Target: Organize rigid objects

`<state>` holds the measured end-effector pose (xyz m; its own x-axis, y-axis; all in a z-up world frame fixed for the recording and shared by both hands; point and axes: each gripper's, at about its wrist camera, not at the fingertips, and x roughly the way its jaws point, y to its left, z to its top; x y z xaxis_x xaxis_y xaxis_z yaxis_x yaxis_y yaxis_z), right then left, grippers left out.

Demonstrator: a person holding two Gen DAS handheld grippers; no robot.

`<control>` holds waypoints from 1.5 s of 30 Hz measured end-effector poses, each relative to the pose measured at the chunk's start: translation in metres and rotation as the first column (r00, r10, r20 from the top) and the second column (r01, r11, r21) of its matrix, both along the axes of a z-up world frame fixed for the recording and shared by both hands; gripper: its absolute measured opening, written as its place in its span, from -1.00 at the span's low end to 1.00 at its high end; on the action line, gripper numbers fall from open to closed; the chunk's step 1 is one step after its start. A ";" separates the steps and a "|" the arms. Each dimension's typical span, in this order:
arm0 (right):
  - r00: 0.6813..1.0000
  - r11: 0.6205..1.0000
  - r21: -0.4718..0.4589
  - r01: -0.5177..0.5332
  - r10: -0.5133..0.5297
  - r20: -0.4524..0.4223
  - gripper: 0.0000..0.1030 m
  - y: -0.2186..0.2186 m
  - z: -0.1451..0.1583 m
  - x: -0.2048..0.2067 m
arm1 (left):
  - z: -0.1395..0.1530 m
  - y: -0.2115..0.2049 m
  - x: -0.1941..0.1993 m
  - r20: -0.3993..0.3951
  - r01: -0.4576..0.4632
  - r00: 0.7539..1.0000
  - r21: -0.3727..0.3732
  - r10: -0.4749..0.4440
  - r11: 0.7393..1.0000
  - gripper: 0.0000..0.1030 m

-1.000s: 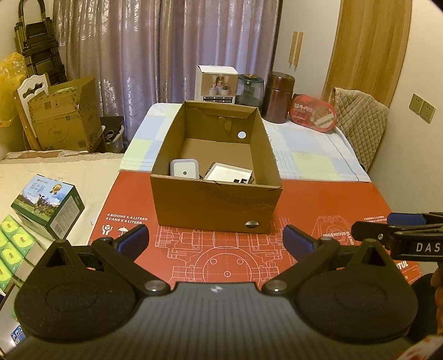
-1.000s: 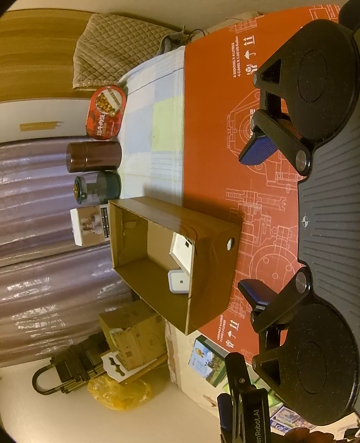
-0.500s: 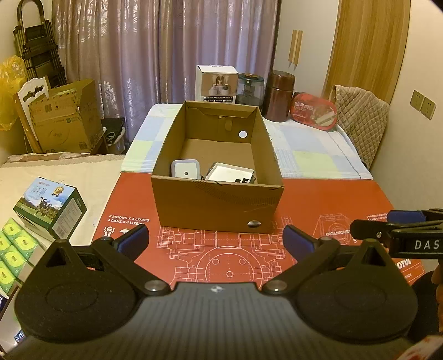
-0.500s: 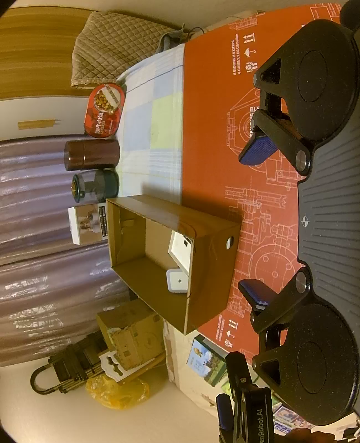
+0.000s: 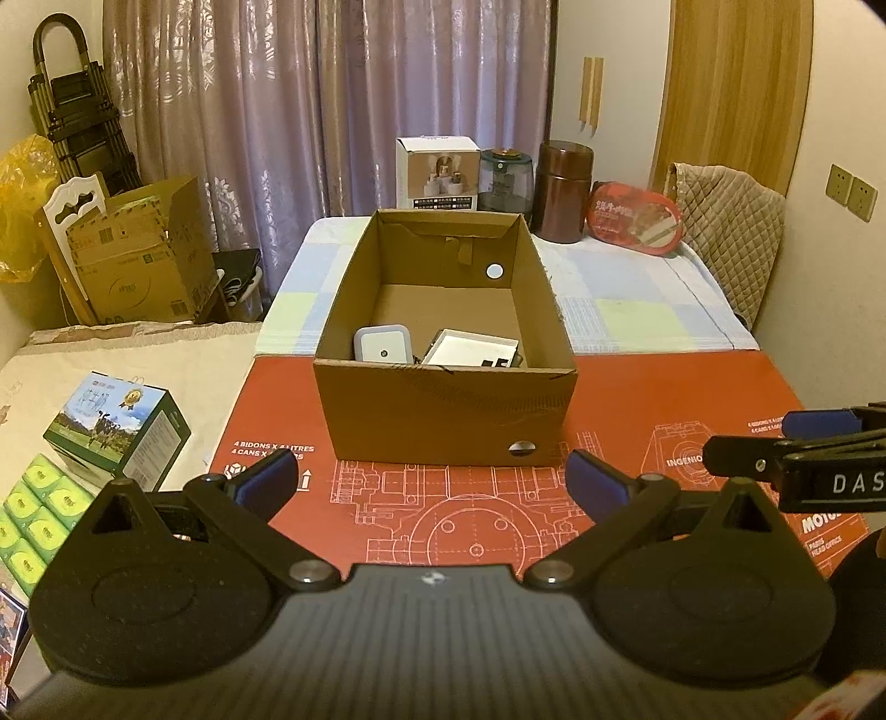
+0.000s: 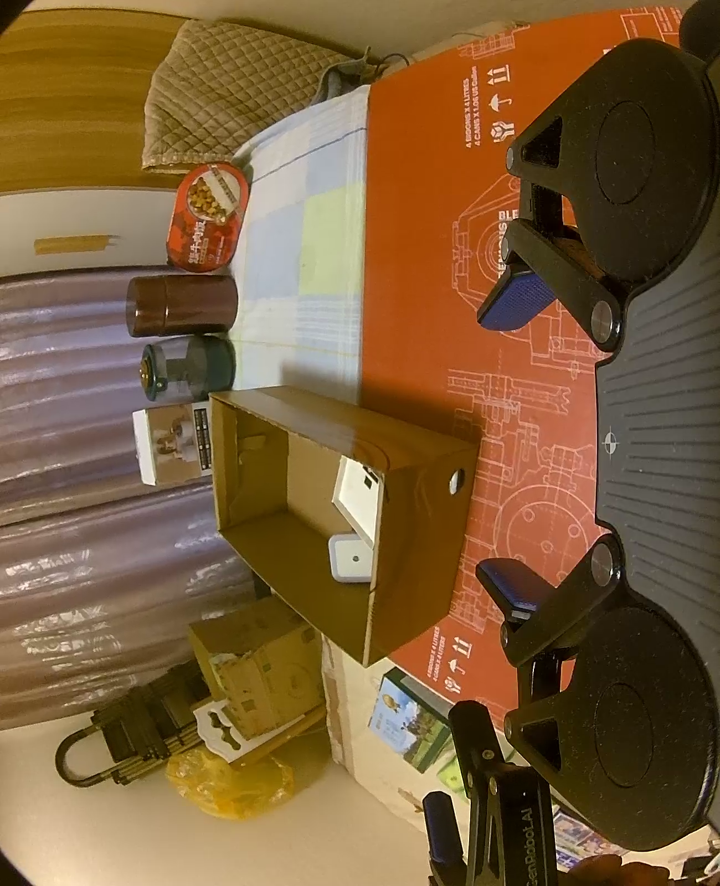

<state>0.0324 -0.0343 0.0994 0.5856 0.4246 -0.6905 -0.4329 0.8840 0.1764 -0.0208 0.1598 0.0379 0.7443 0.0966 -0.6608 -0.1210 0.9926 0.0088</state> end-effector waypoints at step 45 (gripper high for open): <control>1.000 1.000 0.000 0.010 -0.010 -0.007 0.68 -0.002 -0.004 -0.001 | -0.003 -0.003 -0.001 0.005 0.003 1.000 -0.004 -0.003 1.000 0.97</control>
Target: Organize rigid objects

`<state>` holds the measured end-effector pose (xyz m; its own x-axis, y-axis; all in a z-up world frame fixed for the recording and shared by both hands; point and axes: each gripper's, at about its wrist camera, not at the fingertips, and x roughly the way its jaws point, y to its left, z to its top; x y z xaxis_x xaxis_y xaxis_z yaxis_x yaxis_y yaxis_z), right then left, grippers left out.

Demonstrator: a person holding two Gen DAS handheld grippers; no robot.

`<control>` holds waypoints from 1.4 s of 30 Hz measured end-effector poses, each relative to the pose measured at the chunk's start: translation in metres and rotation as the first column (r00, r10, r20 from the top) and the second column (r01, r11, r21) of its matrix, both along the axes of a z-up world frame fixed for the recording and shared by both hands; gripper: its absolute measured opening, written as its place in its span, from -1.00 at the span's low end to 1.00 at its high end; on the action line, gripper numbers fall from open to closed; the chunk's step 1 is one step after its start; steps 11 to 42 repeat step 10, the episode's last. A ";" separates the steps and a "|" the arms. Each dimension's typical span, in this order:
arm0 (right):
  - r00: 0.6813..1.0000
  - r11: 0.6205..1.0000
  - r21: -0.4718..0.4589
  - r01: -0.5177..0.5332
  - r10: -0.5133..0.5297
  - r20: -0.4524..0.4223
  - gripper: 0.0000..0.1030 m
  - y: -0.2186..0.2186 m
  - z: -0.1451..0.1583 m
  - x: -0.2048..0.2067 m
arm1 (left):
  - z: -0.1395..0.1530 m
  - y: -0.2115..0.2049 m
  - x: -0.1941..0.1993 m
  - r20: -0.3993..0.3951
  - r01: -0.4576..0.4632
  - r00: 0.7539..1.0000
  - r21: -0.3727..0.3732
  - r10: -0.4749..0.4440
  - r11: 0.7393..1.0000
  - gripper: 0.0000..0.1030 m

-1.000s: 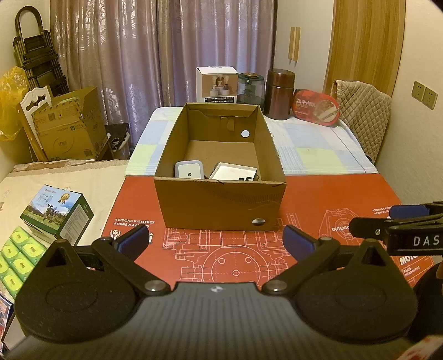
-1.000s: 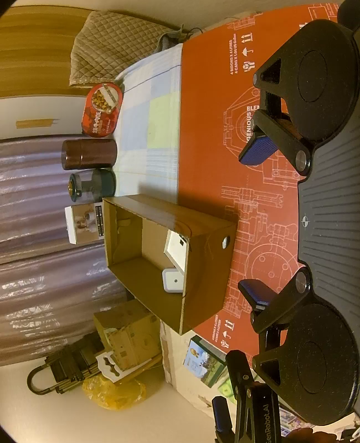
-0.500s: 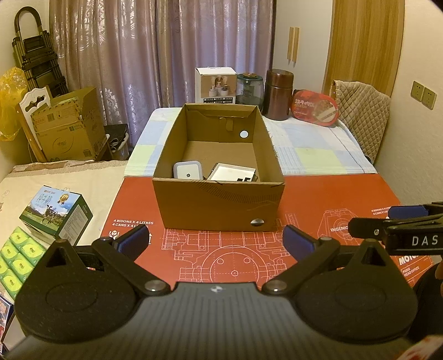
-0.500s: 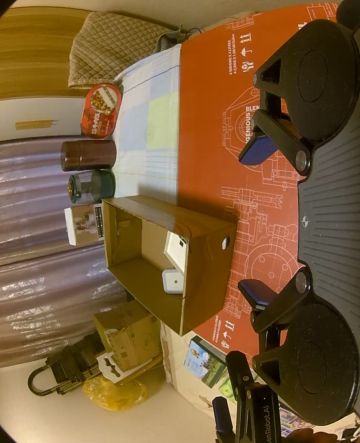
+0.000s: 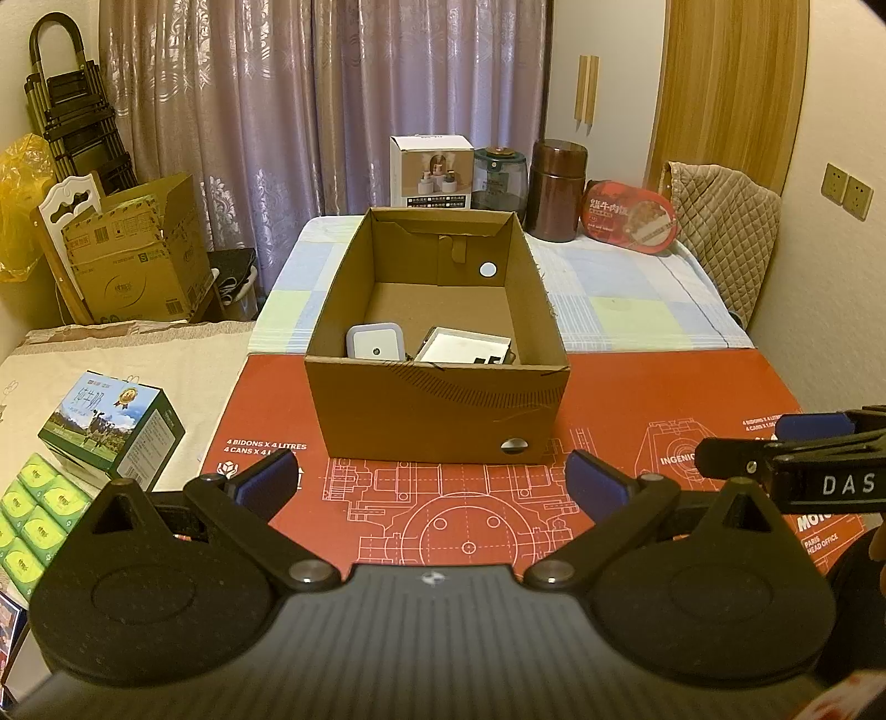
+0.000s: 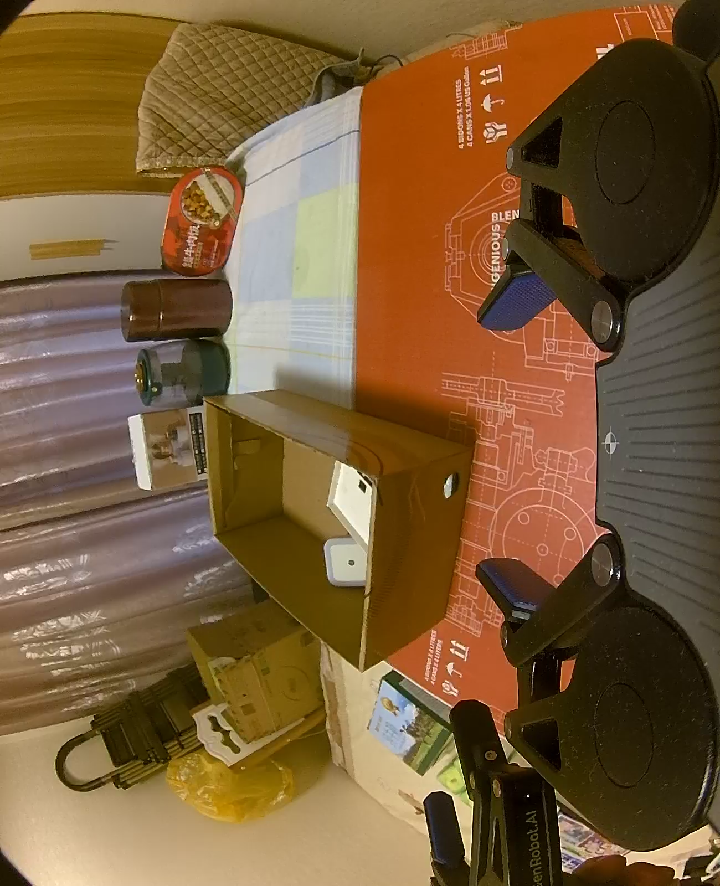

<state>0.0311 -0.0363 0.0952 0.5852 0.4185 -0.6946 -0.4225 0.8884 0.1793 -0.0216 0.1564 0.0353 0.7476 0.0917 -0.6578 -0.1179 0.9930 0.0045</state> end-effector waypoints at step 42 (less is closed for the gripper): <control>1.000 1.000 0.000 0.000 0.000 0.000 0.68 0.000 0.000 0.000 | 0.001 -0.002 0.001 0.009 -0.002 1.000 -0.021 0.002 1.000 0.97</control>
